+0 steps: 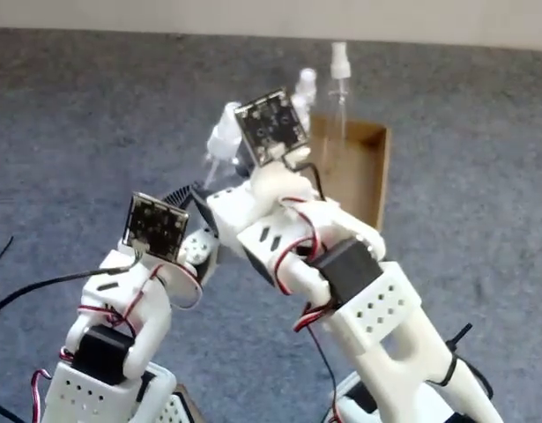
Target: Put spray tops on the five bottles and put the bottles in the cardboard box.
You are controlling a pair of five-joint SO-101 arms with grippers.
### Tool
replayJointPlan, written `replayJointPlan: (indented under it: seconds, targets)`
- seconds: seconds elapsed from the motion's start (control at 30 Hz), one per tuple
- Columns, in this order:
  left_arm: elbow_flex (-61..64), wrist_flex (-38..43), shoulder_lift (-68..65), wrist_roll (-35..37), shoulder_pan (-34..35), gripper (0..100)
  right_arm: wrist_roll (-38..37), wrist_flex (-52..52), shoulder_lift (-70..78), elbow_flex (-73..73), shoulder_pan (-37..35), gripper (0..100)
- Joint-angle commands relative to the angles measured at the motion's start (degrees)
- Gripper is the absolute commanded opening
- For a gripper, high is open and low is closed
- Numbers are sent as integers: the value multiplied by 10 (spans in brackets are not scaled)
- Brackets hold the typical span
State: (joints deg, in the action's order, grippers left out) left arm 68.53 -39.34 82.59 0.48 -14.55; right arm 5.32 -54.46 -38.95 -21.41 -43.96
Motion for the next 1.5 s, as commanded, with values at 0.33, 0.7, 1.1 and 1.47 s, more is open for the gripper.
replayJointPlan:
  seconds: [0.33, 0.7, 1.1, 1.47]
  targets:
    - [-2, 14, 0, -8, 5, 154, -13, -1, -3, 34, -17, 3]
    - [-2, 14, 2, -6, 8, 161, -91, -7, -76, 33, 63, 5]
    - [-2, 14, 2, -5, 6, 207, -119, -50, -104, 32, 218, 4]
    - [9, 15, 2, -7, 8, 207, -161, 113, -65, 0, 371, 4]
